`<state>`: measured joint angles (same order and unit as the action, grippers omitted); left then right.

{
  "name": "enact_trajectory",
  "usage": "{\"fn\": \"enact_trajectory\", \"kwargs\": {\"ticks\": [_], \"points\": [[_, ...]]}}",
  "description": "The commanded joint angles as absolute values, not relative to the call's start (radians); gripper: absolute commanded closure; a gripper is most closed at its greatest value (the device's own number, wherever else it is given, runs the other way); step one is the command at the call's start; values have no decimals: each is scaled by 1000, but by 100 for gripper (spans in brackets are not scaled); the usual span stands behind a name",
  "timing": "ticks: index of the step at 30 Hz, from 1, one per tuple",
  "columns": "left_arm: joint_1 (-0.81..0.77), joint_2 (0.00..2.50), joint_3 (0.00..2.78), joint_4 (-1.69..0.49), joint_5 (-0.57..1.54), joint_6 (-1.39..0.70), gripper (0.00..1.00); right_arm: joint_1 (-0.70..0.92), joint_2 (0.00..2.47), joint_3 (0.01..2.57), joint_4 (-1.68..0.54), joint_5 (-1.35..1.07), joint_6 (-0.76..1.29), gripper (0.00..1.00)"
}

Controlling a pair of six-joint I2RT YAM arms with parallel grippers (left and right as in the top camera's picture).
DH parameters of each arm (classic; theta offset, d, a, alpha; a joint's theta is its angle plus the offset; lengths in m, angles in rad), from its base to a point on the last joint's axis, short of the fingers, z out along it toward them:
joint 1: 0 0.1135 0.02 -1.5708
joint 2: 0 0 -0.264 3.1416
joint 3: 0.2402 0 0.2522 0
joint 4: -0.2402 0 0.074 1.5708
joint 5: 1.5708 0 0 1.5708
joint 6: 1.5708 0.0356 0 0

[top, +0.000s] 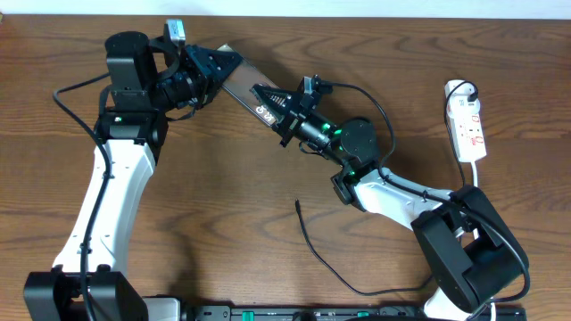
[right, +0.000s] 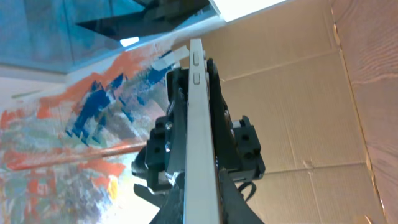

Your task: Plug charger to phone and switch on socket

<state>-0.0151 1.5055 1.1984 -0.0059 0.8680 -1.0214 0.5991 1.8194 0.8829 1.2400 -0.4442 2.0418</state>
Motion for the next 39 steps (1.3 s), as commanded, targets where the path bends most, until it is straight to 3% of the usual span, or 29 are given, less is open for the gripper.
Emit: {"fn": "enact_trajectory", "kwargs": {"ticks": [1,4,16,17,18,20,21,22,31,39], "points": [[-20,1489,1198,4,897,-1015,88,617,1808,897,1238,-444,2051,99],[-20,1489,1198,4,897,-1014,92,619,1808,897,1238,-445,2052,99],[-20,1489,1198,1,905,-1014,92,636,1808,897,1235,-447,2051,99],[-20,1489,1198,1,905,-1014,92,636,1808,897,1235,-448,2051,95],[-20,1489,1198,1,905,-1014,92,636,1808,897,1235,-448,2051,86],[-20,1489,1198,1,905,-1014,92,636,1808,897,1237,-460,2051,51],[-20,1489,1198,1,905,-1013,92,636,1808,897,1238,-466,2051,19],[-19,1489,1198,1,905,-1012,92,636,1808,897,1238,-474,2051,1],[-12,1490,1198,-63,904,-908,93,619,1808,896,1238,-537,2043,1],[64,1490,1198,-157,924,-822,93,521,1809,894,1237,-743,1977,1]]}}
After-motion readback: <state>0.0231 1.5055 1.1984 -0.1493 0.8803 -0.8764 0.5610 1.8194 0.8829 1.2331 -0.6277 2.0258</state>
